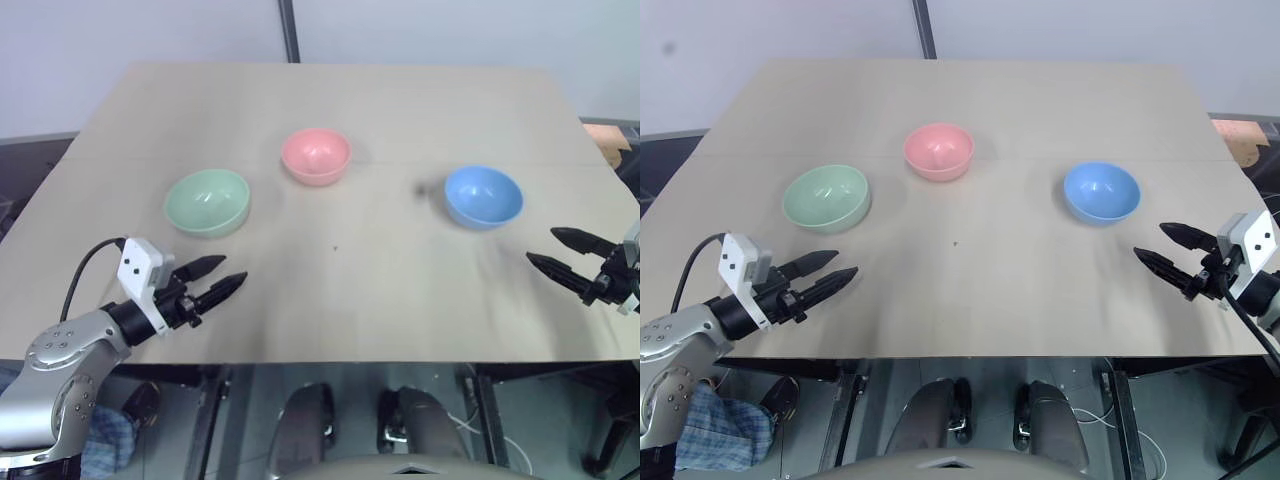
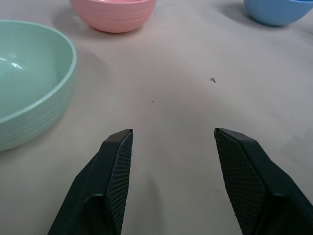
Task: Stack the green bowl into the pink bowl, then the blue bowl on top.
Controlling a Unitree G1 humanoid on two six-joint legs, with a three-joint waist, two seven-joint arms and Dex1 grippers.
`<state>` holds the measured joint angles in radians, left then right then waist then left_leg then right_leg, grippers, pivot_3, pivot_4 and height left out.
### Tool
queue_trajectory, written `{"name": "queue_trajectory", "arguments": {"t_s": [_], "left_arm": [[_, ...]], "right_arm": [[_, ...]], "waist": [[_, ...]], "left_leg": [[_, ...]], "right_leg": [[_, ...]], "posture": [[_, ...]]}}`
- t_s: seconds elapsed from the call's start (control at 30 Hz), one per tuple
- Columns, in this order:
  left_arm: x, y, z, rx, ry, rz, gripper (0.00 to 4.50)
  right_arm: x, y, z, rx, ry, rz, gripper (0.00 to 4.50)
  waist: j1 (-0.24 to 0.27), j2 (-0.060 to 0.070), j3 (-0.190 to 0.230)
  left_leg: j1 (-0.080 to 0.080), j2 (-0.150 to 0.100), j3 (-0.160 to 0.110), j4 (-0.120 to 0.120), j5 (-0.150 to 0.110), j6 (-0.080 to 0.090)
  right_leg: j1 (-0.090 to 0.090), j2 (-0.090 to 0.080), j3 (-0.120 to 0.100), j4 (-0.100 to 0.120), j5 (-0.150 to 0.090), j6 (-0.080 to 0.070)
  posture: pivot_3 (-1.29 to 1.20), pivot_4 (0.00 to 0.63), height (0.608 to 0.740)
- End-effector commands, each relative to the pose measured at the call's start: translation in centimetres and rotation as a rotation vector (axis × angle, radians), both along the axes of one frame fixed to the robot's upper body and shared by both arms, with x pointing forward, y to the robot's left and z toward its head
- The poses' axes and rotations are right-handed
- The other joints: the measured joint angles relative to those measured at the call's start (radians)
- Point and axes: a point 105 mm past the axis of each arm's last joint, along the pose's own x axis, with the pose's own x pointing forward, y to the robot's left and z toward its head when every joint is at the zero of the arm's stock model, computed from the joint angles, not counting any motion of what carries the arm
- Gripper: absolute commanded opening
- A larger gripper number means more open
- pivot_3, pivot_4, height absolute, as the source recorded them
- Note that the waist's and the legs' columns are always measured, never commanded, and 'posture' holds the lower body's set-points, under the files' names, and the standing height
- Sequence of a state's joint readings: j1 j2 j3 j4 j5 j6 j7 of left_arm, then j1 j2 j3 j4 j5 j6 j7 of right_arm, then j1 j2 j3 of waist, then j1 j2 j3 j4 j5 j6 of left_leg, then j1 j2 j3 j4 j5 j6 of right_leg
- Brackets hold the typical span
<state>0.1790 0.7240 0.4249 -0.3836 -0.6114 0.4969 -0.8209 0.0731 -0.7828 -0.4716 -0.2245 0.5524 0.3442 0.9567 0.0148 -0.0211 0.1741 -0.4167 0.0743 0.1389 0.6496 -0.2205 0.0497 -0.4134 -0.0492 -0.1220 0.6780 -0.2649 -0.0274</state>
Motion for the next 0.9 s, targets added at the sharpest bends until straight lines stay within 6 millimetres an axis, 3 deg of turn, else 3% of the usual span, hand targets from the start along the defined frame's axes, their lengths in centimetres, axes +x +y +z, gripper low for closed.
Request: {"name": "queue_trajectory", "arguments": {"t_s": [0.03, 0.9], "left_arm": [[-0.08, -0.19, 1.58, 0.034, -0.055, -0.020, 2.82], [0.42, 0.02, 1.86, 0.022, -0.068, -0.022, 2.82]], "right_arm": [[-0.36, 0.02, 1.26, -0.022, -0.056, 0.008, 3.33], [-0.36, 0.23, 1.31, -0.006, -0.067, 0.014, 3.33]], "waist": [[0.000, 0.000, 0.000], [0.000, 0.000, 0.000]], "left_leg": [[0.000, 0.000, 0.000, 0.000, 0.000, 0.000], [0.000, 0.000, 0.000, 0.000, 0.000, 0.000]], "right_leg": [[0.000, 0.000, 0.000, 0.000, 0.000, 0.000], [0.000, 0.000, 0.000, 0.000, 0.000, 0.000]], "posture": [[0.00, 0.150, 0.740], [0.00, 0.150, 0.740]]}}
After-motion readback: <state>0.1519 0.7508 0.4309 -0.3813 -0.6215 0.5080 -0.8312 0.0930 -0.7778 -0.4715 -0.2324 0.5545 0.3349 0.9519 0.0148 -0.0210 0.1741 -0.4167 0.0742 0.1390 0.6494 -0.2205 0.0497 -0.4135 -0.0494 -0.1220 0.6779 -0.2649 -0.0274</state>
